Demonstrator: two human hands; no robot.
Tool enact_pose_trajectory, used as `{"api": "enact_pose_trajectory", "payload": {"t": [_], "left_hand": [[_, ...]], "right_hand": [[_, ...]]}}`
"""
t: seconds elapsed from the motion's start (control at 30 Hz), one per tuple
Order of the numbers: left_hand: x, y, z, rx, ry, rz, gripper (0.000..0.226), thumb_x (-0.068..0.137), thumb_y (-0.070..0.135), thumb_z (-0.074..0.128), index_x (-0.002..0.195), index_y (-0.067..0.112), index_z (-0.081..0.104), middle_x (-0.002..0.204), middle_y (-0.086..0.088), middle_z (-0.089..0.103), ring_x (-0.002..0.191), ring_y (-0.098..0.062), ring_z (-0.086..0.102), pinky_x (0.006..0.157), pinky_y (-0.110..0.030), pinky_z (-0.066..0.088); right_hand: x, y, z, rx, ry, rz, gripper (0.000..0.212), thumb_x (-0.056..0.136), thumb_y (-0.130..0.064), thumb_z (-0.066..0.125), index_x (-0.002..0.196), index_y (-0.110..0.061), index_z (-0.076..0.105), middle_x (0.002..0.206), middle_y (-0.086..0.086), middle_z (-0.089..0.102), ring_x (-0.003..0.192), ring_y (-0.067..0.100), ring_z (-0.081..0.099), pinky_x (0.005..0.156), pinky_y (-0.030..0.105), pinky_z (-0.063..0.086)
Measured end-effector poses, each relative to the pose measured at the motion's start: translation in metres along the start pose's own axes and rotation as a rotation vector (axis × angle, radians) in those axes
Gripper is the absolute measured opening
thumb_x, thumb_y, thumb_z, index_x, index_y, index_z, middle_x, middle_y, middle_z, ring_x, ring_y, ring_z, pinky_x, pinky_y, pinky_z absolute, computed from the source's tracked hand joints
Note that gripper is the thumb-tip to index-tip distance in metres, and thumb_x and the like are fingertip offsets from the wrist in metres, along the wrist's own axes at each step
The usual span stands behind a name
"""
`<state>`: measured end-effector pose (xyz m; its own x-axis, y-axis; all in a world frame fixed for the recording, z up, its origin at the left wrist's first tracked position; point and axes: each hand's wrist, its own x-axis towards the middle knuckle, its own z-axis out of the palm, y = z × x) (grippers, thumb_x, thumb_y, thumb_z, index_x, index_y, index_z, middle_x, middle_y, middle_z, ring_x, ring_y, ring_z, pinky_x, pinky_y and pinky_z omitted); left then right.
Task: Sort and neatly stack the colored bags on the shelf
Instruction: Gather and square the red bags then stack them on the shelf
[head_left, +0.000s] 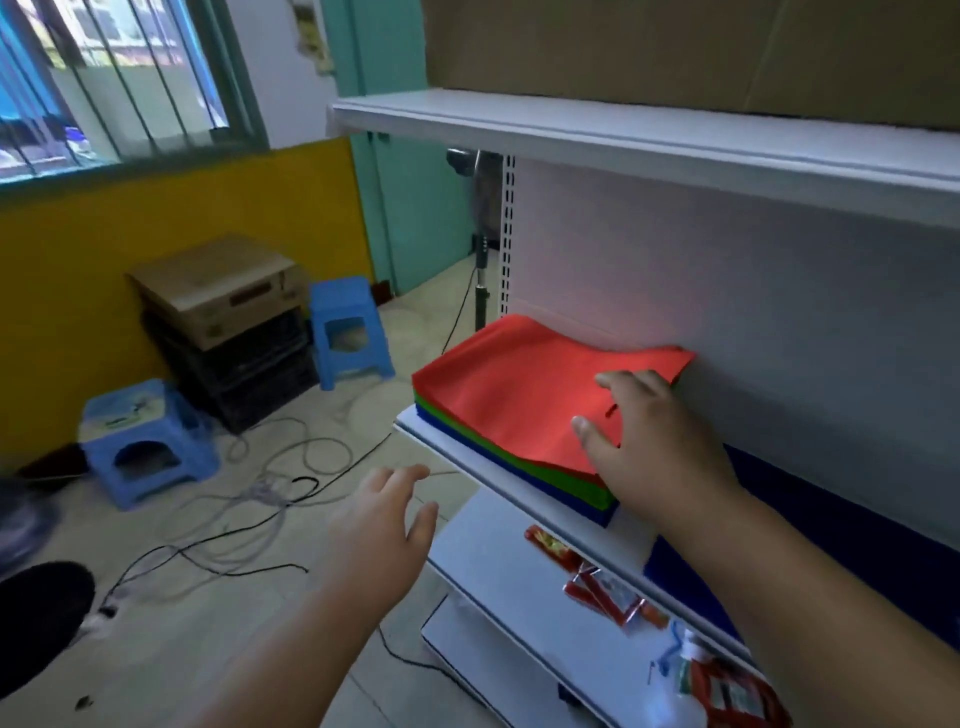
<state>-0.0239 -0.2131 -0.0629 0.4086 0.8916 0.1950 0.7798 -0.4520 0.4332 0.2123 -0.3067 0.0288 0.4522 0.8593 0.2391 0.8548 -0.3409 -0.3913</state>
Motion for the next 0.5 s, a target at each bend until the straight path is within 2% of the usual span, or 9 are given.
{"api": "enact_pose_trajectory", "payload": {"t": [0.1, 0.2, 0.3, 0.4, 0.5], "left_hand": [[0.048, -0.021, 0.005, -0.027, -0.087, 0.102, 0.036, 0.096, 0.042, 0.050, 0.132, 0.038, 0.049, 0.117, 0.014, 0.055, 0.088, -0.003, 0.051, 0.066, -0.020, 0.035], [0.096, -0.040, 0.007, -0.052, -0.174, 0.196, 0.036, 0.096, 0.042, 0.049, 0.132, 0.038, 0.047, 0.116, 0.012, 0.055, 0.089, -0.010, 0.058, 0.066, -0.026, 0.043], [0.131, -0.050, 0.011, -0.106, -0.266, 0.253, 0.036, 0.096, 0.042, 0.049, 0.131, 0.037, 0.045, 0.110, 0.013, 0.053, 0.082, -0.010, 0.057, 0.062, -0.029, 0.048], [0.156, -0.054, 0.018, -0.167, -0.323, 0.297, 0.048, 0.095, 0.039, 0.051, 0.141, 0.037, 0.037, 0.112, 0.010, 0.052, 0.085, -0.010, 0.058, 0.063, -0.028, 0.047], [0.175, -0.059, 0.026, -0.127, -0.374, 0.293, 0.055, 0.095, 0.037, 0.050, 0.146, 0.038, 0.031, 0.118, 0.007, 0.055, 0.091, -0.015, 0.059, 0.067, -0.030, 0.050]], "right_hand": [[0.006, -0.008, 0.017, -0.041, 0.050, 0.142, 0.051, 0.093, -0.047, 0.053, 0.137, -0.023, 0.045, 0.135, -0.003, 0.047, 0.109, 0.022, 0.056, 0.084, 0.034, 0.048], [0.003, -0.023, 0.030, -0.081, 0.058, 0.325, 0.049, 0.094, -0.049, 0.051, 0.137, -0.025, 0.045, 0.137, -0.002, 0.049, 0.109, 0.022, 0.056, 0.084, 0.035, 0.049], [-0.004, -0.036, 0.041, -0.154, 0.014, 0.482, 0.051, 0.096, -0.051, 0.046, 0.141, -0.028, 0.041, 0.138, -0.001, 0.050, 0.107, 0.022, 0.058, 0.080, 0.033, 0.049], [-0.008, -0.046, 0.052, -0.212, -0.037, 0.567, 0.052, 0.096, -0.051, 0.045, 0.142, -0.027, 0.038, 0.141, 0.000, 0.047, 0.105, 0.023, 0.059, 0.079, 0.035, 0.051], [-0.007, -0.051, 0.061, -0.266, -0.066, 0.581, 0.052, 0.096, -0.051, 0.044, 0.141, -0.025, 0.038, 0.142, -0.002, 0.045, 0.101, 0.023, 0.060, 0.077, 0.035, 0.052]]}}
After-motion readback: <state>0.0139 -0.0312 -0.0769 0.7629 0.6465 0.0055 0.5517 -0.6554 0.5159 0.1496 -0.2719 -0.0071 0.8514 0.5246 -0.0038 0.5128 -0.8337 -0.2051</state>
